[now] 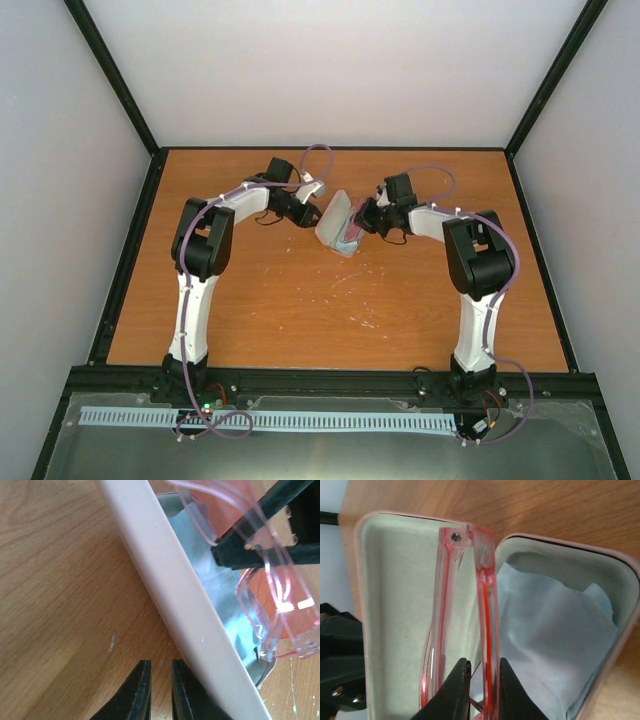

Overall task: Organize the sunglasses
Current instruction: Place the sunglasses in the sunglasses case.

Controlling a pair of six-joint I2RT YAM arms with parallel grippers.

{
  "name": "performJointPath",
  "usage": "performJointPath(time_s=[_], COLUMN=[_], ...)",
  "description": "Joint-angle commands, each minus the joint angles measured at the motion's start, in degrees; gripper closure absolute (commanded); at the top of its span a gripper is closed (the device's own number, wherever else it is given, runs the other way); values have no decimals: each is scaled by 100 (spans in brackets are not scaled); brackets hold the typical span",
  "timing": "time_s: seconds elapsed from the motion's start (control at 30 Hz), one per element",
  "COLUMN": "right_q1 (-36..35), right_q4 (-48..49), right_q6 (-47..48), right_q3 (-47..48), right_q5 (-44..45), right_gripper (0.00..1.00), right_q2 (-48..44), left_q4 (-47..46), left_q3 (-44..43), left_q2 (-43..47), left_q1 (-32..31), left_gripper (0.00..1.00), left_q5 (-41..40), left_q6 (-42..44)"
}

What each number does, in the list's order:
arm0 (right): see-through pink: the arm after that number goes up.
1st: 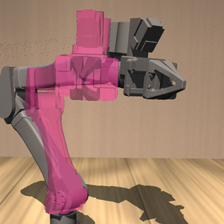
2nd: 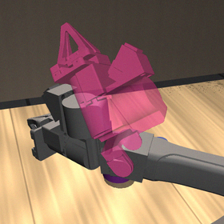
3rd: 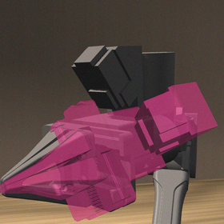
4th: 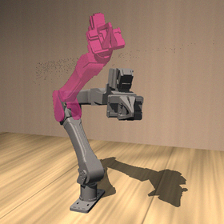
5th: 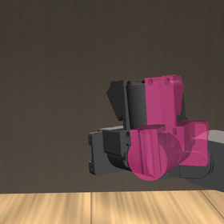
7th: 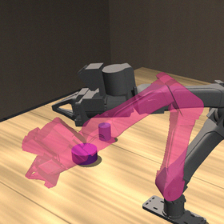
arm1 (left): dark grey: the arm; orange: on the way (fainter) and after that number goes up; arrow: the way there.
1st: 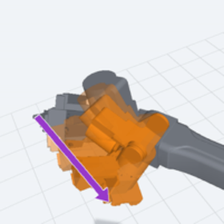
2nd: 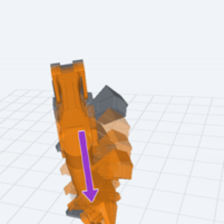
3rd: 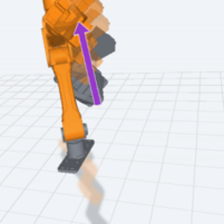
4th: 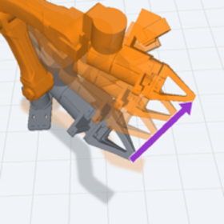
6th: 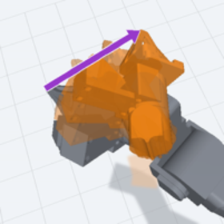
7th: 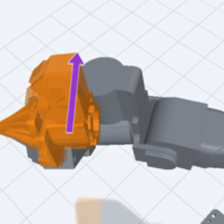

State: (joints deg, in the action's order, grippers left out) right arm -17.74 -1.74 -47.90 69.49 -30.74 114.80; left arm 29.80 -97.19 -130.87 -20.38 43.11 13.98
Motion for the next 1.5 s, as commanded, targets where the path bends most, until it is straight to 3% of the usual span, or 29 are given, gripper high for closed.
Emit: performJointPath(time_s=[0.0, 0.2, 0.37, 0.67, 0.93, 1.03, 1.47], right_q1=[-127, -160, -160, -160, -160, -160, -36], right_q4=[-706, -977, -1252, -1668, -1960, -1922, -295], right_q6=[321, 313, 420, 585, 754, 724, 141], right_q3=[484, 575, 679, 806, 860, 824, 18], right_q5=[10, 157, 304, 519, 683, 675, 307], right_gripper=[96, 91, 76, 72, 84, 97, 97], right_q2=[375, 438, 437, 411, 315, 306, -104], left_q4=[-106, -120, -148, -163, -176, -180, -192], left_q3=[-41, -64, -59, -55, -81, -73, -36], left_q2=[193, 193, 180, 167, 115, 118, 121], left_q1=[-9, -9, -10, -10, -10, -10, -10], left_gripper=[85, 85, 85, 85, 85, 85, 85], left_q5=[102, 101, 124, 138, 145, 136, 119], left_q6=[-71, -81, -96, -106, -132, -132, -123])
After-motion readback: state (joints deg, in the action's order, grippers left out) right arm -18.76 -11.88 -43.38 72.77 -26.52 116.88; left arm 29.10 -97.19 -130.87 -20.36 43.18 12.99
